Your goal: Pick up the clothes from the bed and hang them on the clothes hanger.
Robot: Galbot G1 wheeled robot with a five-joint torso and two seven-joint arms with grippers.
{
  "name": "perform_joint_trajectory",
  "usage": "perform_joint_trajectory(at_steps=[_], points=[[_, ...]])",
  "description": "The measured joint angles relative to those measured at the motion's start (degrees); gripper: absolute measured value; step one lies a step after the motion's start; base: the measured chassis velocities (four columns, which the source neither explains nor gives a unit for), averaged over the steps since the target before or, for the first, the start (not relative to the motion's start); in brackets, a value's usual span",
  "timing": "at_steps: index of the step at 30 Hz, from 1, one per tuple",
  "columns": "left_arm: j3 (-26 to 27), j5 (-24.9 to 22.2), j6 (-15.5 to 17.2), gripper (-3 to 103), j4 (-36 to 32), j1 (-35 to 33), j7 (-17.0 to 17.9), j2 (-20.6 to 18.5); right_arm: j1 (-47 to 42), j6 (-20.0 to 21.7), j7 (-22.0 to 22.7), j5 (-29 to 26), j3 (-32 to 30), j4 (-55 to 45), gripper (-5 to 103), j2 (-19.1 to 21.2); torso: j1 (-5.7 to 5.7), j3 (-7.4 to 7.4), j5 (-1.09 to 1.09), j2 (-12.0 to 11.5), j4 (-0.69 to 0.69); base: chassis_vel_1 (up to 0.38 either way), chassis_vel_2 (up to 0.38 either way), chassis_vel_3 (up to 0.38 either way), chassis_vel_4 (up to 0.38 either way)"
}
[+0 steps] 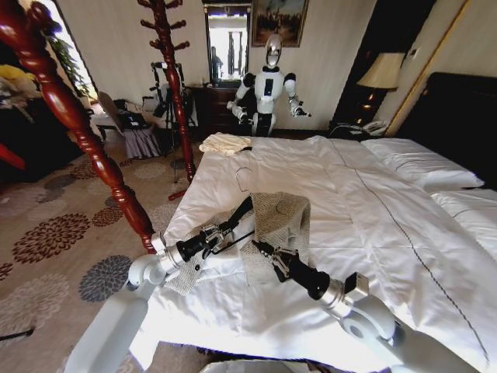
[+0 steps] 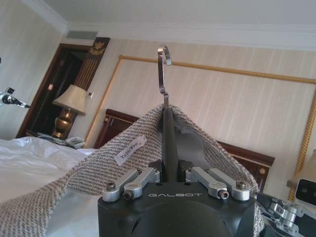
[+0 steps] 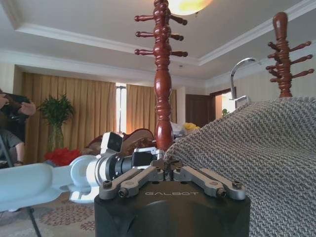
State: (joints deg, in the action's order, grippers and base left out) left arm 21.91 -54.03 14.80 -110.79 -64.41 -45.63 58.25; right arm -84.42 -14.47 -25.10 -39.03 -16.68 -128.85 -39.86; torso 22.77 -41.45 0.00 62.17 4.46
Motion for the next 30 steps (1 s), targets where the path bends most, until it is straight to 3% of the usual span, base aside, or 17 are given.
perform_joint_trajectory(at_steps=[5, 6, 8, 11, 15, 19, 21, 22, 23, 24, 26, 30], points=[[1.8, 0.0, 0.0, 17, 0.2, -0.8, -2.5, -1.0, -0.6, -1.7, -5.3, 1.1, 0.9, 0.9, 25, -0.8, 0.0, 0.0, 0.0, 0.0, 0.0, 0.0, 0.0, 0.0, 0.0], [2.2, 0.0, 0.0, 17, 0.9, -0.9, -3.7, -1.1, -0.9, -2.2, -7.4, 1.9, 0.9, 1.1, 31, -0.8, 0.0, 0.0, 0.0, 0.0, 0.0, 0.0, 0.0, 0.0, 0.0], [2.3, 0.0, -0.1, 17, 1.7, -0.9, -4.9, -1.1, -1.2, -2.6, -9.3, 2.4, 0.7, 1.3, 31, -0.8, 0.0, 0.0, 0.0, 0.0, 0.0, 0.0, 0.0, 0.0, 0.0], [2.5, 0.5, -0.5, 17, 4.8, -0.2, -8.8, -0.7, -2.0, -3.9, -13.9, 3.5, -0.6, 1.6, 47, -0.8, 0.0, 0.0, 0.01, 0.0, 0.0, 0.0, 0.0, 0.0, 0.0], [2.5, 0.5, -0.7, 17, 7.2, 0.9, -11.5, -0.2, -2.5, -4.1, -14.3, 1.9, -2.0, 1.6, 58, -0.9, 0.0, 0.0, 0.0, 0.0, 0.01, 0.0, 0.0, 0.0, 0.0], [3.1, 0.3, -0.6, 17, 12.8, 3.6, -18.3, 0.0, -1.8, -2.9, -9.5, -5.9, -6.8, -0.4, 80, -1.2, 0.0, 0.0, 0.01, 0.0, 0.01, 0.0, 0.0, 0.0, 0.0], [3.4, 0.2, -0.3, 17, 13.4, 3.9, -19.4, 0.0, -1.5, -2.7, -8.0, -6.9, -7.5, -0.8, 80, -1.1, 0.0, 0.0, 0.0, 0.0, 0.01, 0.0, 0.0, 0.0, 0.0], [4.2, -0.3, 0.7, 17, 14.6, 4.7, -22.4, 0.0, -0.5, -1.3, -2.6, -9.1, -9.1, -2.0, 85, -0.7, 0.0, 0.0, 0.0, 0.0, 0.0, 0.0, 0.0, 0.0, 0.0], [4.7, -0.5, 1.2, 17, 15.0, 5.0, -24.0, -0.1, 0.1, -0.5, 0.2, -9.9, -10.0, -2.5, 90, -0.3, 0.0, 0.0, 0.0, 0.0, 0.0, 0.0, 0.0, 0.0, 0.0], [4.7, -0.5, 1.2, 17, 15.0, 5.0, -24.0, -0.1, 0.1, -0.5, 0.2, -9.9, -10.0, -2.5, 90, -0.3, 0.0, 0.0, 0.0, 0.0, 0.0, 0.0, 0.0, 0.0, 0.0], [6.0, -0.6, 2.1, 17, 16.0, 5.9, -27.9, -0.6, 1.4, 2.2, 7.9, -11.5, -13.4, -3.8, 99, 1.5, 0.0, 0.0, -0.01, 0.0, -0.01, 0.0, 0.0, 0.0, 0.0], [7.1, -0.1, 2.2, 17, 16.9, 6.5, -30.2, -1.1, 2.0, 5.2, 14.8, -12.6, -16.9, -4.9, 100, 4.9, 0.0, 0.0, 0.0, 0.0, 0.01, 0.0, 0.0, 0.0, 0.0]])
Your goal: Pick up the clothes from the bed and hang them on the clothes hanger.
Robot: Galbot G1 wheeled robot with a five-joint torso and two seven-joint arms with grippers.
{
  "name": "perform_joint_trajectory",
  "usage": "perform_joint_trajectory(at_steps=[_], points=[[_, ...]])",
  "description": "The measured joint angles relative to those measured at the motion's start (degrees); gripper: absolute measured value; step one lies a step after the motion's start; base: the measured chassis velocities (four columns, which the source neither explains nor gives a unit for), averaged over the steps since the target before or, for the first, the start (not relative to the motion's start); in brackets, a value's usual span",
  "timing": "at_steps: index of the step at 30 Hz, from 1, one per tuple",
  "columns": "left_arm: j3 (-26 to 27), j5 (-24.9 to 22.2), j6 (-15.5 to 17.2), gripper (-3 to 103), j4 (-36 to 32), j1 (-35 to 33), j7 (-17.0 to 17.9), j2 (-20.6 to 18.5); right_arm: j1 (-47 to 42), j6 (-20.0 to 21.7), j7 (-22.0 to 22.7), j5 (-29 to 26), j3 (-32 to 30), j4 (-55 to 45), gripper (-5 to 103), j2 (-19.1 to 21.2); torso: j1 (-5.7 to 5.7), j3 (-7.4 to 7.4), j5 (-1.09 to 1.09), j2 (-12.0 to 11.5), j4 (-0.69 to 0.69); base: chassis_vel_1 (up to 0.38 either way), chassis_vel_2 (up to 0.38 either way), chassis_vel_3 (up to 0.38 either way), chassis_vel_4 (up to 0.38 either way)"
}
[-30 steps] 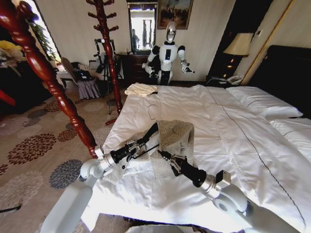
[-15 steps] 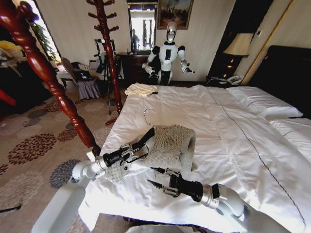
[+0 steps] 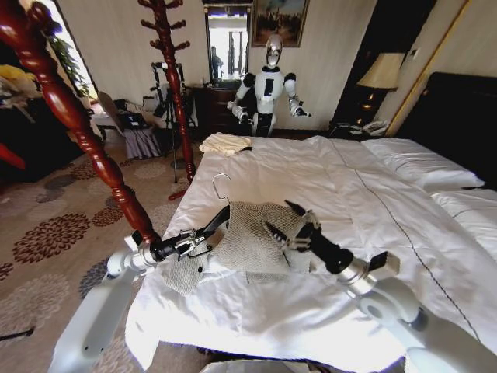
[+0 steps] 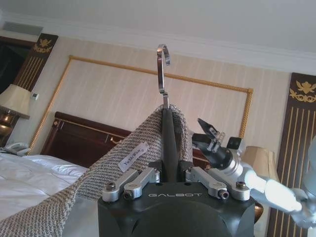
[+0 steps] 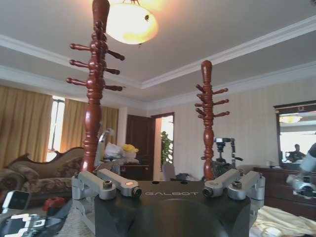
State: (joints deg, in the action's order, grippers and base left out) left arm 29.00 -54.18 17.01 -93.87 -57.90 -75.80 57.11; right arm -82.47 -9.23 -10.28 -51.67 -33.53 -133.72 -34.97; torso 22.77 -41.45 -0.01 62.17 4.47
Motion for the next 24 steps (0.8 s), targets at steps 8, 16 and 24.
perform_joint_trajectory(at_steps=[8, 16, 24], points=[[1.0, 0.2, 0.5, 17, 0.2, 0.1, -2.8, -0.8, 0.8, 4.2, -4.0, -8.1, -2.5, -0.3, 100, 8.9, 0.0, 0.0, 0.0, 0.0, 0.0, 0.0, 0.0, 0.0, 0.0], [1.2, 0.7, 1.3, 17, -0.9, -0.9, -5.7, -2.2, 6.0, 6.9, -17.1, -11.1, -0.6, 5.9, 100, 21.0, 0.0, 0.0, 0.0, 0.0, -0.01, 0.0, 0.0, 0.0, 0.0], [1.0, 1.9, 1.4, 17, -1.9, -1.0, -7.6, -1.5, 6.8, 7.8, -24.2, -10.5, -0.2, 9.0, 100, 24.2, 0.0, 0.0, 0.0, 0.0, 0.0, 0.0, 0.0, 0.0, 0.0]])
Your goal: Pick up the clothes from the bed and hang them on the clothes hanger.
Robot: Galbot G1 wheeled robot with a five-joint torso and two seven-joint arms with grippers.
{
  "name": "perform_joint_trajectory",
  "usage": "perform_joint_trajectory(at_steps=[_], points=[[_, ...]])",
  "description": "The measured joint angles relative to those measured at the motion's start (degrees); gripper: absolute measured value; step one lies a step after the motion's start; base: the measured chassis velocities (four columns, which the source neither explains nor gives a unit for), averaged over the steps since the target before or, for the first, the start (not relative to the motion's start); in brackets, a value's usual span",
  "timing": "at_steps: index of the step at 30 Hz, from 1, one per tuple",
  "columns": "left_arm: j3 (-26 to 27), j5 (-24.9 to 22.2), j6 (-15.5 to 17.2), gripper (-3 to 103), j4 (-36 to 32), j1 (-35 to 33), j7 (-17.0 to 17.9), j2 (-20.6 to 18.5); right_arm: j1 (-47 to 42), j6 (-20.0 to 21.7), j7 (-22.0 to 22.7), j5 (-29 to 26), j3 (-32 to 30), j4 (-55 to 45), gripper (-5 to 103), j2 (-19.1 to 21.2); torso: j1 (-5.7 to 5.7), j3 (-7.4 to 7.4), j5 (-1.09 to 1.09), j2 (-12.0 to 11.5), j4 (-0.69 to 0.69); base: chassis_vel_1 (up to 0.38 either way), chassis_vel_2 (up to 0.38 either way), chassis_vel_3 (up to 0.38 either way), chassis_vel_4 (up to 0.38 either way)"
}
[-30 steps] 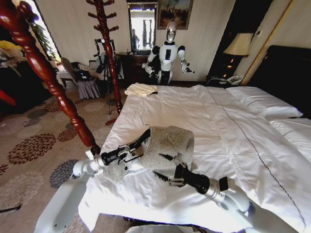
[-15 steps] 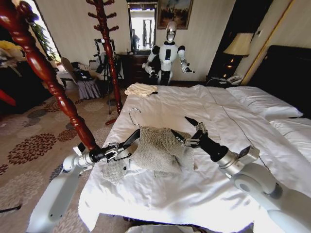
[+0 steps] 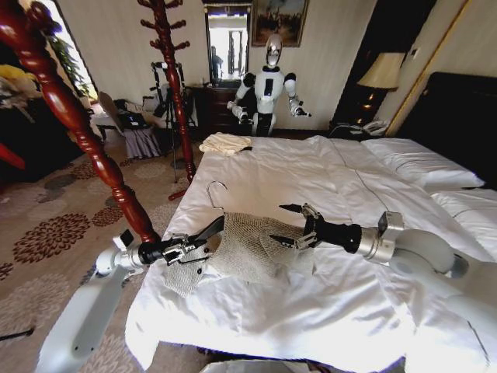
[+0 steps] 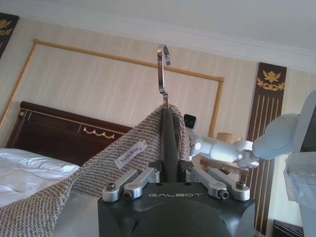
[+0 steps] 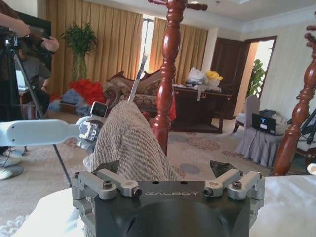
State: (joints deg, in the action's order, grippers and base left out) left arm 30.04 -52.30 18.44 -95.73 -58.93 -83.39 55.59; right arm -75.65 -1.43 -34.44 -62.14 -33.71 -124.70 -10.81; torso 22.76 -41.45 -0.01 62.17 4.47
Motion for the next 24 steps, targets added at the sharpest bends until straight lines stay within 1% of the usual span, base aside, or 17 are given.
perform_joint_trajectory(at_steps=[1, 2, 3, 4, 6, 7, 8, 9, 13, 15, 18, 19, 20, 21, 24], points=[[0.0, 0.2, 0.0, 17, -0.1, 0.0, -0.2, 0.1, -0.2, 0.1, -1.5, 0.1, 0.0, 0.5, 100, 0.0, 0.0, 0.0, 0.0, 0.0, 0.0, 0.0, 0.0, 0.0, 0.0], [0.0, 0.7, 0.0, 17, -0.3, 0.0, -0.6, 0.3, -0.8, 0.5, -4.7, 0.4, -0.2, 1.0, 103, 0.1, 0.0, 0.0, -0.01, 0.0, 0.0, 0.0, 0.0, 0.0, 0.0], [0.0, 0.9, 0.1, 17, -0.5, 0.0, -0.8, 0.3, -1.0, 0.7, -6.4, 0.6, -0.4, 1.1, 100, 0.2, 0.0, 0.0, -0.01, 0.0, 0.0, 0.0, 0.0, 0.0, 0.0], [0.0, 0.9, 0.1, 17, -0.5, 0.0, -0.8, 0.3, -1.0, 0.7, -6.4, 0.6, -0.4, 1.1, 100, 0.2, 0.0, 0.0, -0.01, 0.0, 0.0, 0.0, 0.0, 0.0, 0.0], [0.0, 1.2, 0.1, 17, -1.1, 0.2, -1.2, 0.4, -1.2, 1.5, -10.1, 1.2, -0.5, 1.1, 94, 0.3, 0.0, 0.0, 0.0, 0.0, 0.0, 0.0, 0.0, 0.0, 0.0], [0.0, 1.2, 0.2, 17, -1.4, 0.2, -1.2, 0.4, -1.2, 2.0, -11.0, 1.3, -0.5, 1.1, 94, 0.3, 0.0, 0.0, 0.0, 0.0, 0.0, 0.0, 0.0, 0.0, 0.0], [0.0, 1.0, 0.2, 16, -1.7, 0.3, -1.2, 0.4, -1.1, 2.6, -11.4, 1.4, -0.5, 0.9, 89, 0.3, 0.0, 0.0, 0.0, 0.0, 0.0, 0.0, 0.0, 0.0, 0.0], [0.0, 1.0, 0.2, 16, -1.7, 0.3, -1.2, 0.4, -1.1, 2.6, -11.4, 1.4, -0.5, 0.9, 89, 0.3, 0.0, 0.0, 0.0, 0.0, 0.0, 0.0, 0.0, 0.0, 0.0], [0.0, -0.1, 0.4, 15, -3.0, 0.2, -0.6, 0.1, -1.5, 4.1, -11.6, 2.0, -0.3, 0.4, 67, 0.3, 0.0, 0.0, 0.0, 0.0, 0.0, 0.0, 0.0, 0.0, 0.0], [0.0, -0.2, 0.4, 15, -3.1, 0.2, -0.4, 0.1, -1.7, 4.2, -11.6, 2.2, -0.3, 0.3, 67, 0.3, 0.0, 0.0, 0.0, 0.0, 0.0, 0.0, 0.0, 0.0, 0.0], [0.0, -0.5, 0.4, 15, -3.5, -0.1, -0.1, -0.2, -2.0, 4.9, -11.5, 2.5, -0.3, -0.1, 50, -0.1, 0.0, 0.0, 0.0, 0.0, 0.0, 0.0, 0.0, 0.0, 0.0], [0.0, -0.5, 0.4, 15, -3.5, -0.1, -0.1, -0.2, -2.0, 4.9, -11.5, 2.5, -0.3, -0.1, 50, -0.1, 0.0, 0.0, 0.0, 0.0, 0.0, 0.0, 0.0, 0.0, 0.0], [0.1, -0.5, 0.4, 15, -3.7, -0.2, 0.1, -0.4, -2.0, 5.1, -11.2, 2.4, -0.4, -0.2, 45, -0.1, 0.0, 0.0, 0.0, 0.0, 0.0, 0.0, 0.0, 0.0, 0.0], [0.1, -0.6, 0.4, 15, -3.8, -0.3, 0.3, -0.4, -2.0, 5.1, -11.1, 2.5, -0.4, -0.2, 45, -0.1, 0.0, 0.0, 0.0, 0.0, 0.0, 0.0, 0.0, 0.0, 0.0], [0.1, -1.4, 0.5, 15, -4.0, -0.4, 1.0, -0.5, -2.0, 5.6, -9.7, 2.5, -0.5, -0.5, 29, -0.1, 0.0, 0.0, 0.0, 0.0, 0.0, 0.0, 0.0, 0.0, 0.0]])
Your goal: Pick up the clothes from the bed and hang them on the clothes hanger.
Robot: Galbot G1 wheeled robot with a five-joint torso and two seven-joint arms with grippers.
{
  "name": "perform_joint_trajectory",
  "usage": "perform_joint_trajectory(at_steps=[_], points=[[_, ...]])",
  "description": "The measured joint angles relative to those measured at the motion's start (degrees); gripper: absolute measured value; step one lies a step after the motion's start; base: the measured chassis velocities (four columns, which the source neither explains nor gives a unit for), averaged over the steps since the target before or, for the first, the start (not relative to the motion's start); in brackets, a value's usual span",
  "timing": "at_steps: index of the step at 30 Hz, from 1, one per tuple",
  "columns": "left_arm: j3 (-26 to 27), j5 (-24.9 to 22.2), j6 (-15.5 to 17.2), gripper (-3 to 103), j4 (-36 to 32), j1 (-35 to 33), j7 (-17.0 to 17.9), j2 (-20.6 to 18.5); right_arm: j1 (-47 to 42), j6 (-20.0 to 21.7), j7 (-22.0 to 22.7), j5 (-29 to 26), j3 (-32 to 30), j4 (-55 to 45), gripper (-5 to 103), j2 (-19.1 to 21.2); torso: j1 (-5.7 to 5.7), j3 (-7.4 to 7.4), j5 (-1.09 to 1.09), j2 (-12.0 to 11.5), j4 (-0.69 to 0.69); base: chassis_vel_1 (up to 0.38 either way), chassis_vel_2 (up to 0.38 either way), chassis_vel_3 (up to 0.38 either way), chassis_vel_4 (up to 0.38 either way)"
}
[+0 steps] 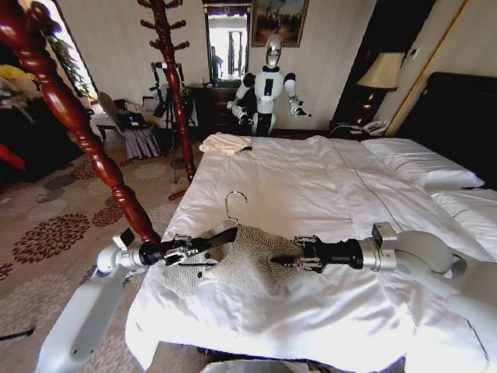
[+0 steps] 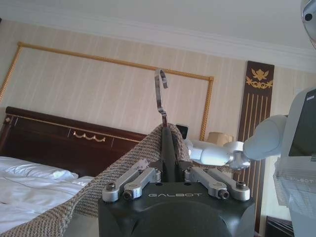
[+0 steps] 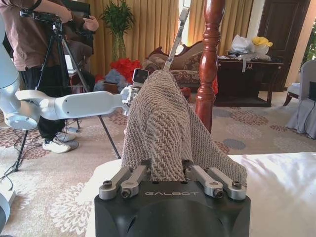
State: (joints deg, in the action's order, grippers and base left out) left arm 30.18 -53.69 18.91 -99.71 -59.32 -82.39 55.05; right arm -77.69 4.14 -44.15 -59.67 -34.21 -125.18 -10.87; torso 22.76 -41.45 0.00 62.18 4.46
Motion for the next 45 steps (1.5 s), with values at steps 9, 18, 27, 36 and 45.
perform_joint_trajectory(at_steps=[9, 18, 27, 36, 45], points=[[0.2, -1.1, -0.2, 15, 0.2, 0.2, 1.9, -0.9, -0.2, 0.2, 0.4, 0.4, 0.0, -0.3, 21, -0.7, 0.0, 0.0, 0.0, 0.0, 0.0, 0.0, 0.0, 0.0, 0.0], [0.7, -1.8, -1.2, 0, 1.2, 0.7, 5.0, -1.7, -0.1, 0.2, -1.0, 0.4, 0.1, -0.2, 20, -1.3, 0.0, 0.0, 0.0, 0.0, 0.01, 0.0, 0.0, 0.0, 0.0], [2.4, -3.7, -2.8, 6, 0.8, 0.3, 11.4, -1.4, -0.2, 0.1, -1.7, 1.2, 0.1, 0.0, 20, -2.1, 0.0, 0.0, 0.0, 0.0, 0.0, 0.0, 0.0, 0.0, 0.0], [5.5, 1.3, -7.3, 38, 1.6, -0.6, 50.5, 0.5, -0.2, -0.9, -2.0, 2.4, 0.1, 0.0, 20, -4.0, 0.0, 0.0, -0.01, 0.0, 0.01, 0.0, 0.0, 0.0, 0.0], [6.5, 24.0, -13.9, 70, -6.2, -16.7, 57.1, 2.7, 2.0, -1.8, -1.9, 0.6, -0.9, -1.2, 20, -6.6, 0.0, 0.0, 0.0, 0.0, 0.0, 0.0, 0.0, 0.0, 0.0]])
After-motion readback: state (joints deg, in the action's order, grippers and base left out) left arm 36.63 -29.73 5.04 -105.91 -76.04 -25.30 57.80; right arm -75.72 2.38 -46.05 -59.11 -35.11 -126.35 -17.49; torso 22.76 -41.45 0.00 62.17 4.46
